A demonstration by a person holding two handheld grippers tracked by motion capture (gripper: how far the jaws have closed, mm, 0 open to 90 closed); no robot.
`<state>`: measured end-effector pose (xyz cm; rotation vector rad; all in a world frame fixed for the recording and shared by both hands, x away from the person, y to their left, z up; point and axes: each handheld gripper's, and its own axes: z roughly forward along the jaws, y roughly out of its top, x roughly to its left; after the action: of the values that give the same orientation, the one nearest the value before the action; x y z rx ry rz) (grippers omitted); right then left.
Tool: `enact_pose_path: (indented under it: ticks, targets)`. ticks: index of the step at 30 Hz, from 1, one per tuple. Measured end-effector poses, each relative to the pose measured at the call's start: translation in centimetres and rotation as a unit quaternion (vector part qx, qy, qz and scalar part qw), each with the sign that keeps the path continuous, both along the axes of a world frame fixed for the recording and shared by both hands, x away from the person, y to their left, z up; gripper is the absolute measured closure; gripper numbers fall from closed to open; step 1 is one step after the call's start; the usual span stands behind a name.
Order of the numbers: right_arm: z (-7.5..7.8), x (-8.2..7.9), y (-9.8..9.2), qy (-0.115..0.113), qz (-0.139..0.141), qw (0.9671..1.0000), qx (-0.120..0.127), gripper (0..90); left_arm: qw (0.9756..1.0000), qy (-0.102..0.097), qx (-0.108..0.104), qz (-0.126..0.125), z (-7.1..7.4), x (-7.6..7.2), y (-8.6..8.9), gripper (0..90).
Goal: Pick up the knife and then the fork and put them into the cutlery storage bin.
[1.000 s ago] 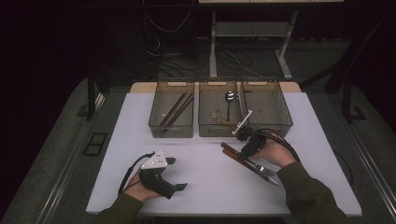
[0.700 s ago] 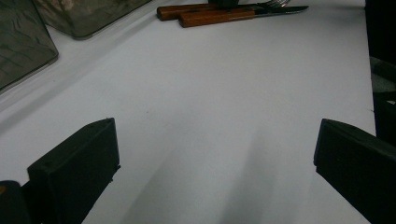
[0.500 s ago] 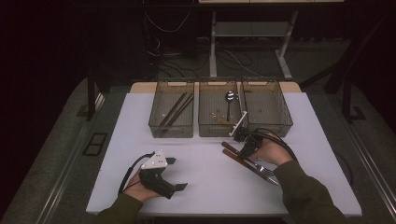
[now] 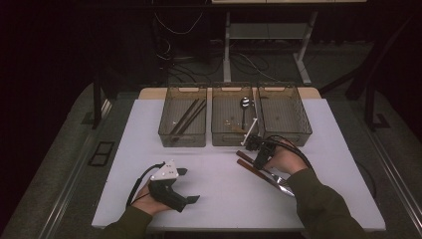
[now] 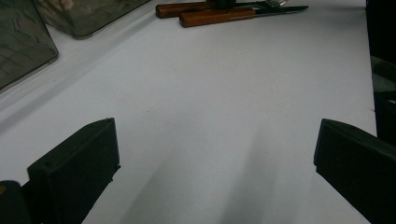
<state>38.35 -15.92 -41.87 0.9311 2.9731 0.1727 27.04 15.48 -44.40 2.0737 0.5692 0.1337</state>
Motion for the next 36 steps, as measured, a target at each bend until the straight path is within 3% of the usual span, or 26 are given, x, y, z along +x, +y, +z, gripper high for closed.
enact_pose_path:
  ticks: [15, 24, 32, 36]
  targets:
    - [0.3, -0.3, -0.9, -0.001, -0.001, 0.9998, 0.021, 77.5, 1.0, 0.0, 0.0, 0.0, 0.0, 0.0, 0.0, 0.0]
    - [1.1, -0.7, -2.4, -0.017, -0.008, 0.9982, 0.057, 77.7, 1.0, 0.0, 0.0, 0.0, 0.0, 0.0, 0.0, 0.0]
    - [1.8, -1.5, -4.2, -0.036, -0.022, 0.9939, 0.102, 77.8, 1.0, 0.0, 0.001, 0.001, 0.0, 0.0, 0.0, 0.0]
    - [2.3, -2.0, -5.4, -0.048, -0.035, 0.9891, 0.134, 77.8, 1.0, 0.001, 0.0, 0.002, 0.0, 0.0, 0.1, 0.0]
